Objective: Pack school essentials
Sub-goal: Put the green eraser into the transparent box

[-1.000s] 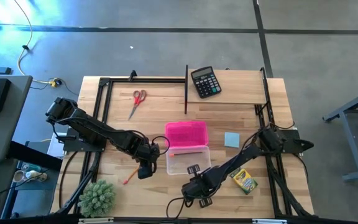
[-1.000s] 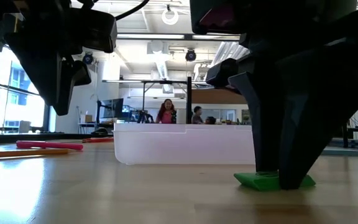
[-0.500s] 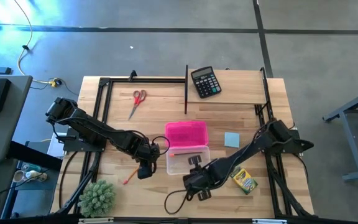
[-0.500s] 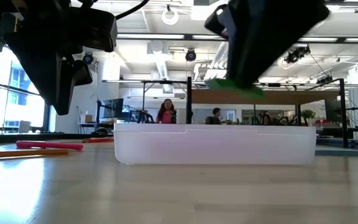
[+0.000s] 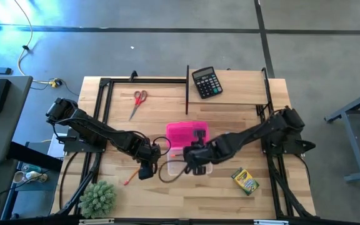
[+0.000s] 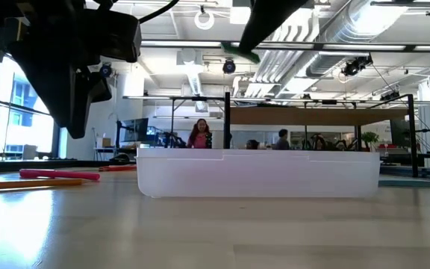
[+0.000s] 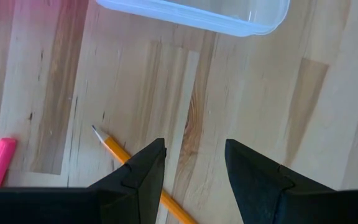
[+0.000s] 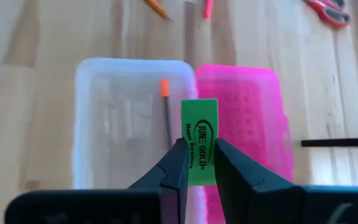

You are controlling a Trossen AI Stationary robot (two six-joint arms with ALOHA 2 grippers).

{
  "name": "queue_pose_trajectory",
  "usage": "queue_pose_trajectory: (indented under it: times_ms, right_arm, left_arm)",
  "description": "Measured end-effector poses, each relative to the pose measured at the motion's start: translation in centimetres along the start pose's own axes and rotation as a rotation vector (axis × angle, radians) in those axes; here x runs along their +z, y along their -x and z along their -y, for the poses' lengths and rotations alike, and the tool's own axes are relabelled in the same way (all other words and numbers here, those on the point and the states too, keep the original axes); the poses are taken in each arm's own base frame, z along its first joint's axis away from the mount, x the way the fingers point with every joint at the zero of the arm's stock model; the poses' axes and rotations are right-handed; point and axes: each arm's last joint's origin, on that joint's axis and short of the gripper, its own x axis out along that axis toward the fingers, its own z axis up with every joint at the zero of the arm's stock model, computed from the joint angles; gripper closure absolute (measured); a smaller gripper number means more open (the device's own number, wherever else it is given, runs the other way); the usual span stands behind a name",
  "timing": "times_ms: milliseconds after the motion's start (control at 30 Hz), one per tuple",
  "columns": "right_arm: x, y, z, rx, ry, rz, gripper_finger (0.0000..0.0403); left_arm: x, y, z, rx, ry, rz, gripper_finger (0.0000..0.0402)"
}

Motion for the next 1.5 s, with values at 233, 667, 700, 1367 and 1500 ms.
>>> queue_pose_trajectory:
  times_ms: [233,667,700,1367,1500]
  right_arm:
    - [0.2,-3.0,-0.1,0.124,-0.029,-0.055,0.0352]
    - [-0.8,-7.8,-2.3,0.256,-0.032,-0.196,0.0352]
    - [-0.9,-8.1,-2.4,0.259,-0.030,-0.203,0.0352]
    - [-2.2,-10.9,-3.4,0.260,-0.019,-0.310,0.0332]
    - [-2.2,-10.9,-3.4,0.253,-0.017,-0.310,0.0290]
  left_arm:
    - [-0.1,0.0,0.0,0.004,0.001,-0.006,0.0245]
    - [-0.2,0.0,-0.1,0.012,0.004,-0.019,0.0245]
    - [-0.2,0.0,-0.1,0.012,0.004,-0.019,0.0245]
    - [-0.2,0.0,-0.1,-0.010,0.022,-0.034,0.0245]
    - [-0.2,0.0,-0.1,-0.010,0.021,-0.034,0.0245]
